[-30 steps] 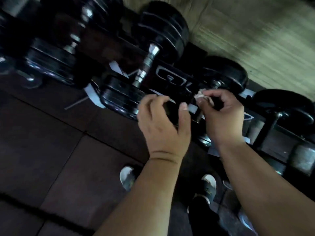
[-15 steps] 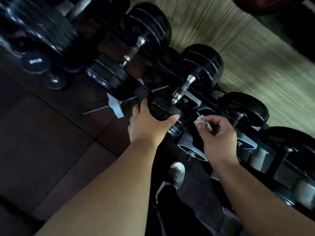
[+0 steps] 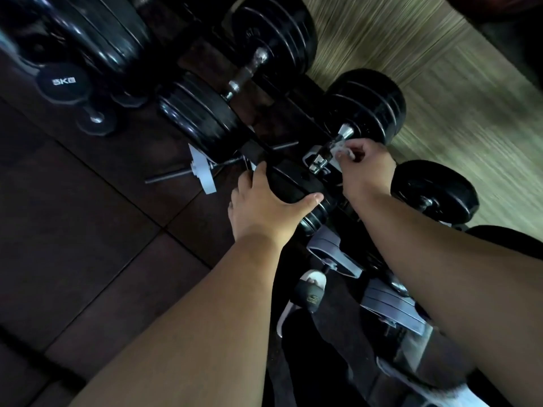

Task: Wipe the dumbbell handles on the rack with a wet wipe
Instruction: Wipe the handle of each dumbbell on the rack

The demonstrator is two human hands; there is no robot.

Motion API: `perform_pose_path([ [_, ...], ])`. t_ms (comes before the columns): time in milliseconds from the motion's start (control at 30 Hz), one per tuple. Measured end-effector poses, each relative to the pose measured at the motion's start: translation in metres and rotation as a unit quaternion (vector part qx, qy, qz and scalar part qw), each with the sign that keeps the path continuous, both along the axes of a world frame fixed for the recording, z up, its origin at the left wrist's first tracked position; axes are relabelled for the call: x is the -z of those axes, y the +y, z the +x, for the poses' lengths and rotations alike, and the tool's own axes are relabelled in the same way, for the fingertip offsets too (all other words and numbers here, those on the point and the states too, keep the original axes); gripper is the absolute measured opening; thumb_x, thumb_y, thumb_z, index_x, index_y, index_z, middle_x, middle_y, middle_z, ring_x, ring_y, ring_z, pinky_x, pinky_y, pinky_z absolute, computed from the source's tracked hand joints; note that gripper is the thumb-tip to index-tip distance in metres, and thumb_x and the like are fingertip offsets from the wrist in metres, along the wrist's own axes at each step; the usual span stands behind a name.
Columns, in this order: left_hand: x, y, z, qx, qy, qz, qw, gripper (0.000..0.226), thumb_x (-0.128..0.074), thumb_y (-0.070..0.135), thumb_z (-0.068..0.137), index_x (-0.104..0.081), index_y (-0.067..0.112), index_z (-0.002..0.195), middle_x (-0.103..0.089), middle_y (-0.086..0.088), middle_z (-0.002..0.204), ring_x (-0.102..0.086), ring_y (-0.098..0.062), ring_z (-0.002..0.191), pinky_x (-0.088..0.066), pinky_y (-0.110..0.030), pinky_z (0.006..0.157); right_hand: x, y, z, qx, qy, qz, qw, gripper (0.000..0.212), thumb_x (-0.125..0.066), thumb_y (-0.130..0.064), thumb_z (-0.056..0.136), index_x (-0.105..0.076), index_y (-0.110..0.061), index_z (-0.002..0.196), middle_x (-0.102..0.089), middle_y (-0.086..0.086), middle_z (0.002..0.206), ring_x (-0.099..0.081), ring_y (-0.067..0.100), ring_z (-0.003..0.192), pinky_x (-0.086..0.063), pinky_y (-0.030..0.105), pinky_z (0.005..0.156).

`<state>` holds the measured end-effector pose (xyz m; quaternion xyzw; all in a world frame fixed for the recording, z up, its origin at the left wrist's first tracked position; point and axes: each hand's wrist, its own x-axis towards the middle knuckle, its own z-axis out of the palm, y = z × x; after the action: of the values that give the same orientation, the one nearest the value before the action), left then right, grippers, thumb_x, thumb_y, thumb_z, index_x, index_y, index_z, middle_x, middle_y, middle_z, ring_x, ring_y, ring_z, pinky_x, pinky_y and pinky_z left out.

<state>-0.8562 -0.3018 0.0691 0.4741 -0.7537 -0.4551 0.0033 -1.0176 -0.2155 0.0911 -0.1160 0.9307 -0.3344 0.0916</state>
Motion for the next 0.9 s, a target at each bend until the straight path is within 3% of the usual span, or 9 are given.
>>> perform_pose_path([
  [267, -0.009, -0.004, -0.023, 0.017, -0.018, -0.041, 0.999, 0.117, -0.074, 0.077, 0.057, -0.038, 0.015, 0.149, -0.044, -0.006, 0.151, -0.040, -0.028, 0.145, -0.032, -0.050, 0.122, 0.028, 0.010, 0.014, 0.012, -0.063, -0.029, 0.998, 0.020, -0.070, -0.031, 0.092, -0.075, -0.023, 0.111, -0.068, -0.008, 0.112, -0.063, 0.005, 0.100, -0.040, 0.004, 0.070],
  [433, -0.008, -0.001, -0.039, 0.039, -0.030, -0.051, 0.997, 0.129, -0.068, 0.086, 0.063, -0.024, 0.014, 0.160, -0.033, -0.009, 0.165, -0.024, -0.029, 0.156, -0.020, -0.049, 0.129, 0.028, 0.007, 0.004, -0.004, -0.037, -0.052, 0.998, 0.008, -0.074, -0.032, 0.087, -0.073, -0.033, 0.095, -0.069, -0.007, 0.108, -0.065, 0.002, 0.097, -0.054, 0.018, 0.082],
  [533, -0.002, 0.002, -0.036, 0.028, -0.004, -0.086, 0.996, 0.125, -0.065, 0.088, 0.066, -0.028, 0.015, 0.160, -0.035, -0.006, 0.164, -0.027, -0.029, 0.154, -0.024, -0.048, 0.127, 0.025, -0.005, -0.008, 0.016, 0.018, -0.084, 0.996, 0.009, -0.073, -0.033, 0.087, -0.076, -0.031, 0.095, -0.068, -0.009, 0.108, -0.065, 0.001, 0.099, -0.055, 0.023, 0.089],
  [633, 0.004, 0.005, -0.031, 0.014, 0.025, -0.118, 0.993, 0.121, -0.063, 0.090, 0.066, -0.038, 0.013, 0.156, -0.043, -0.007, 0.160, -0.034, -0.027, 0.150, -0.030, -0.045, 0.125, 0.021, -0.011, -0.018, 0.015, 0.011, -0.090, 0.996, 0.011, -0.072, -0.032, 0.087, -0.076, -0.034, 0.096, -0.069, -0.011, 0.111, -0.066, -0.001, 0.101, -0.057, 0.023, 0.088],
  [767, 0.008, 0.008, -0.031, -0.008, 0.050, -0.139, 0.989, 0.118, -0.058, 0.089, 0.066, -0.048, 0.008, 0.151, -0.052, -0.009, 0.154, -0.043, -0.029, 0.145, -0.037, -0.048, 0.120, 0.016, -0.006, -0.004, -0.083, -0.029, 0.008, 0.996, 0.007, -0.073, -0.029, 0.091, -0.074, -0.030, 0.097, -0.056, -0.012, 0.112, -0.055, -0.017, 0.087, -0.043, -0.002, 0.071],
  [833, 0.007, 0.006, -0.032, 0.000, 0.043, -0.132, 0.990, 0.117, -0.057, 0.089, 0.067, -0.046, 0.009, 0.152, -0.050, -0.009, 0.155, -0.042, -0.029, 0.146, -0.036, -0.049, 0.121, 0.015, -0.002, 0.000, -0.151, -0.041, 0.023, 0.987, 0.011, -0.074, -0.023, 0.091, -0.076, -0.022, 0.102, -0.056, -0.009, 0.109, -0.056, -0.019, 0.086, -0.043, -0.004, 0.072],
  [900, 0.006, 0.006, -0.032, 0.004, 0.042, -0.126, 0.991, 0.116, -0.057, 0.087, 0.068, -0.044, 0.010, 0.153, -0.048, -0.009, 0.156, -0.041, -0.029, 0.146, -0.036, -0.051, 0.120, 0.013, -0.002, -0.006, -0.182, -0.033, 0.039, 0.982, 0.016, -0.074, -0.022, 0.091, -0.076, -0.020, 0.106, -0.059, -0.006, 0.112, -0.060, -0.010, 0.089, -0.047, 0.000, 0.076],
])
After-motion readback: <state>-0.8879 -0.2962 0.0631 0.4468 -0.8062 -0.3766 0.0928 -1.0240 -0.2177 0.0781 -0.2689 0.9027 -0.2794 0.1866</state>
